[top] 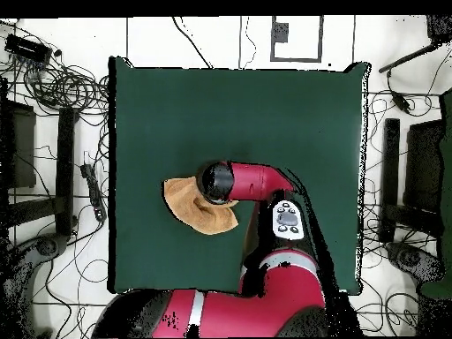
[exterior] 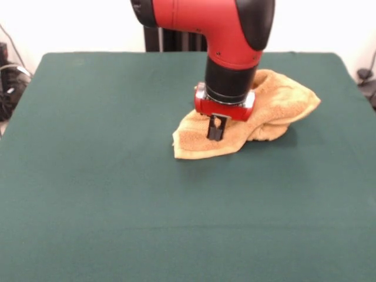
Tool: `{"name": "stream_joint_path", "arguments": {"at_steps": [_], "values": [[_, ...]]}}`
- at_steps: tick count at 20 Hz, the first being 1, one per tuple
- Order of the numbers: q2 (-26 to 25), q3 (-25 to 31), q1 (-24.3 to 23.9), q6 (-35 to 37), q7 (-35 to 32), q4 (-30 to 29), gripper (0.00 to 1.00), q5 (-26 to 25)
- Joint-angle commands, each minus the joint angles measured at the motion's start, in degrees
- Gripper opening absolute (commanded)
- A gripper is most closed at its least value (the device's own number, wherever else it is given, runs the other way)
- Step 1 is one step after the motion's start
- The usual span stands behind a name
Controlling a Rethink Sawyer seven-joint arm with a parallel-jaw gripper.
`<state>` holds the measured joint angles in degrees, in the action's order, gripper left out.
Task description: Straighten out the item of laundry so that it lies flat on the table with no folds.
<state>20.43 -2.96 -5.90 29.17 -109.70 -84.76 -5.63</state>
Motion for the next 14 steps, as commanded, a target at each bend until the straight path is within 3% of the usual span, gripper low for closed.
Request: {"name": "stream_joint_path", "arguments": {"at_steps": [1, 13, 14], "values": [[3.06, 8.49, -6.94, -4.57, -0.16, -6.65, 0.0, -0.5], [3.21, 8.53, -7.03, -5.02, -1.62, -6.99, 0.0, -2.63], [3.23, 8.59, -7.09, -5.18, -1.93, -6.95, 1.0, -3.03]]}}
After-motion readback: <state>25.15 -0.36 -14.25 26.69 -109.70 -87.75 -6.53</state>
